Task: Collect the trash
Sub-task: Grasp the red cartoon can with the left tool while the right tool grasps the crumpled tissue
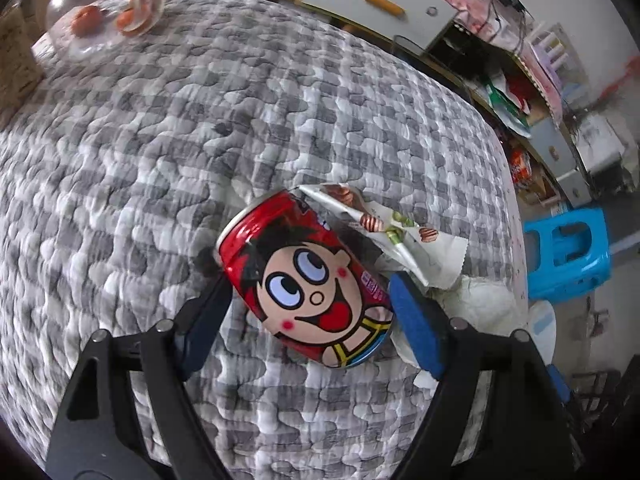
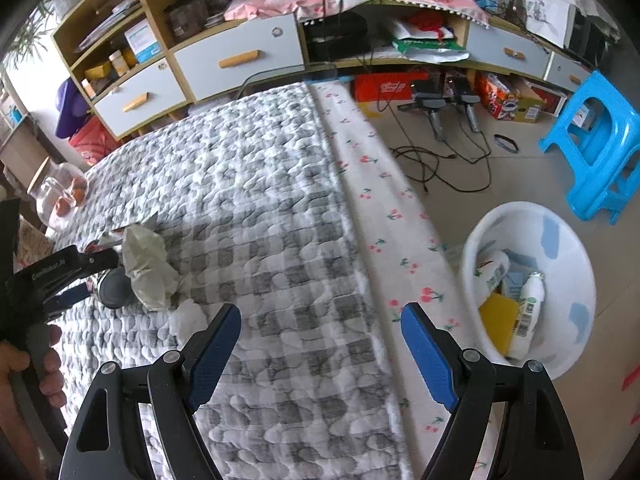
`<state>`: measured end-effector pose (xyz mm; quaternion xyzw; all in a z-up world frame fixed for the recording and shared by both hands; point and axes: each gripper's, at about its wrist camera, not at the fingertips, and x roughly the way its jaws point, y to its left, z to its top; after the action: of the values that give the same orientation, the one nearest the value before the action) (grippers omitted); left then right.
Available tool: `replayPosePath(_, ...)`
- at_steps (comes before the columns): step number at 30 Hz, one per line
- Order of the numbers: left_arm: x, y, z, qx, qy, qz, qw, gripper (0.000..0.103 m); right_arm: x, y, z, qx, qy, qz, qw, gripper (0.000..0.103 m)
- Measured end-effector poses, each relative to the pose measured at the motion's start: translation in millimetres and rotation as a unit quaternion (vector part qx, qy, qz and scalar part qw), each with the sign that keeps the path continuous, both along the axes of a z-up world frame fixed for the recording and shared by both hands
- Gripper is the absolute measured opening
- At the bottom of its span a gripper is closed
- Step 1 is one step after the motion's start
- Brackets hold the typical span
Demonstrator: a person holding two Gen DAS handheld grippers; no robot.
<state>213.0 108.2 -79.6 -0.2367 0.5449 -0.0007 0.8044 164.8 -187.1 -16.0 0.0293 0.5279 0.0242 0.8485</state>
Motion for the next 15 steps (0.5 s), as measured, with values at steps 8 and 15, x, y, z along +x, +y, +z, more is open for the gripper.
replayPosePath(8, 8.3, 11.1, -12.7, -0.083, -0.037, -0.015, 0.9957, 0.050, 10.1, 25.6, -11.8, 0.013, 0.014, 0.016, 1.000, 0.084)
replayPosePath(15, 0.8, 5.7, 0.7, -0.018, -0.025, -0.062, 0.9976, 0.044, 17.4, 50.6, -23.2, 0.019, 0.028, 0.033, 0.999, 0.084)
